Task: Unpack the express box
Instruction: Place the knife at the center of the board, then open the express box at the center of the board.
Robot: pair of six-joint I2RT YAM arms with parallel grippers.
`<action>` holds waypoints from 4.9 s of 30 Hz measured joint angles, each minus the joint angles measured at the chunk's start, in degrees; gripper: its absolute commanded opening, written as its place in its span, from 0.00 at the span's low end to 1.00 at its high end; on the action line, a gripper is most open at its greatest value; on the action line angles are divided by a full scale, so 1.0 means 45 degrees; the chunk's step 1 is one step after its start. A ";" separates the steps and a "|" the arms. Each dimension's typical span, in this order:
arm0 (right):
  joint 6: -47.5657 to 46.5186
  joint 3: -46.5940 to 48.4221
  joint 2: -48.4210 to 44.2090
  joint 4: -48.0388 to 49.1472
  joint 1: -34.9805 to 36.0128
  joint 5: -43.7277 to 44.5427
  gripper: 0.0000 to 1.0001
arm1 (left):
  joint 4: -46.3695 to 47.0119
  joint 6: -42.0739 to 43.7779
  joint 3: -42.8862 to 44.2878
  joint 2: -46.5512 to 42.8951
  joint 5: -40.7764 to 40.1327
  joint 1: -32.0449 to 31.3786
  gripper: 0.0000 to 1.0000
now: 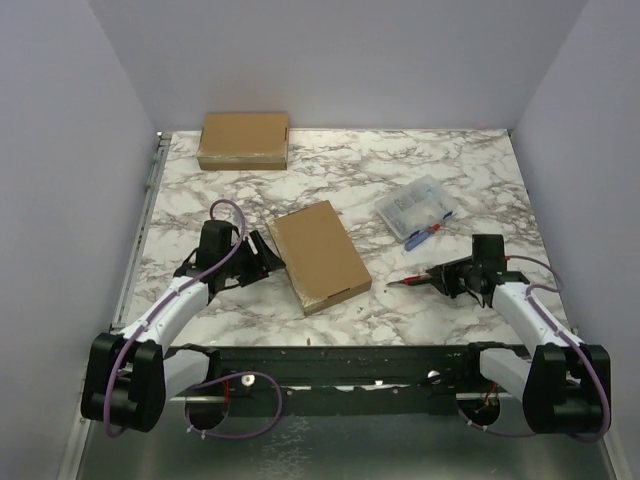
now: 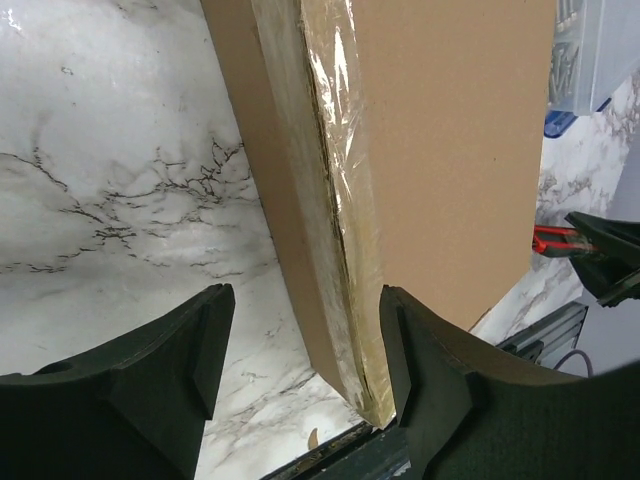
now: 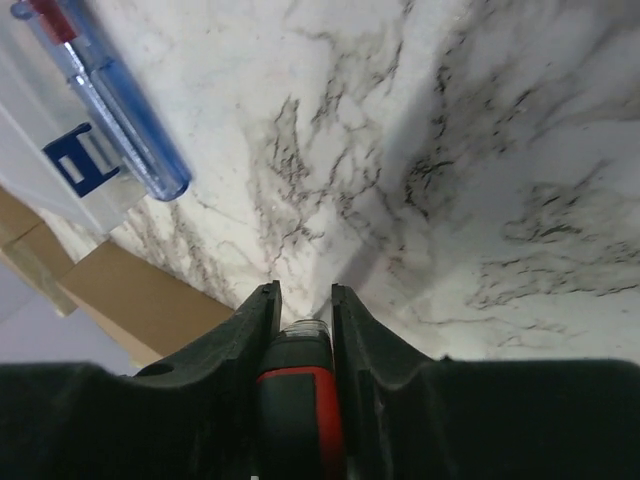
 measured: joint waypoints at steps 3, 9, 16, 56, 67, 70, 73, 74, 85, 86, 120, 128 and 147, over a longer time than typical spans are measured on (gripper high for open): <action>-0.0039 0.0068 0.0277 -0.0233 0.0000 0.0481 0.51 | 0.0306 -0.0223 -0.0194 0.0000 0.0015 0.0000 0.66; -0.0369 0.0379 0.0296 -0.0763 0.0000 0.1559 0.78 | 0.0835 -0.0238 -0.0214 0.0291 0.0015 -0.0034 0.64; -0.2419 0.2424 0.0296 -0.2356 0.0000 0.3798 0.92 | 0.0855 -0.0219 -0.0238 0.0627 -0.0083 -0.0243 0.58; -1.0695 0.8247 0.7572 -0.0729 0.7728 0.1379 0.74 | -0.1054 -0.0379 0.0685 0.0549 -0.4765 -0.2419 0.33; -1.0438 0.8004 0.7592 -0.0243 0.7728 0.1151 0.71 | -0.1389 -0.0277 0.1360 0.1773 -0.5372 -0.2623 0.36; -1.0360 0.7844 0.7592 0.0015 0.7728 0.0967 0.71 | -0.1384 -0.0170 0.1496 0.2113 -0.5459 -0.2667 0.35; -1.0103 0.7504 0.7587 0.0593 0.7694 0.0855 0.70 | -0.1239 -0.0024 0.1564 0.2501 -0.5459 -0.2671 0.28; -0.9981 0.7329 0.7553 0.0845 0.7664 0.0777 0.69 | -0.1180 0.0024 0.1564 0.2589 -0.5455 -0.2671 0.26; -0.9141 0.5722 0.7121 0.2637 0.6334 -0.0758 0.67 | 0.0432 0.0427 0.0641 0.2093 -0.3759 -0.1943 0.04; -0.9146 0.5707 0.7116 0.2676 0.6329 -0.0782 0.67 | 0.0617 0.0471 0.0539 0.2069 -0.3507 -0.1880 0.02; -0.9515 0.5668 0.7694 0.3623 0.6382 -0.1744 0.71 | 0.1846 0.0165 0.1054 0.3453 -0.1982 -0.1894 0.00; -0.8485 0.4265 0.7732 0.5697 0.5246 -0.3230 0.70 | 0.3463 0.0185 0.0257 0.3619 -0.1214 -0.1520 0.00; -0.9908 0.5639 0.7713 0.3638 0.4886 -0.2506 0.74 | 0.1860 -0.0073 0.1666 0.2365 -0.0729 -0.1127 0.60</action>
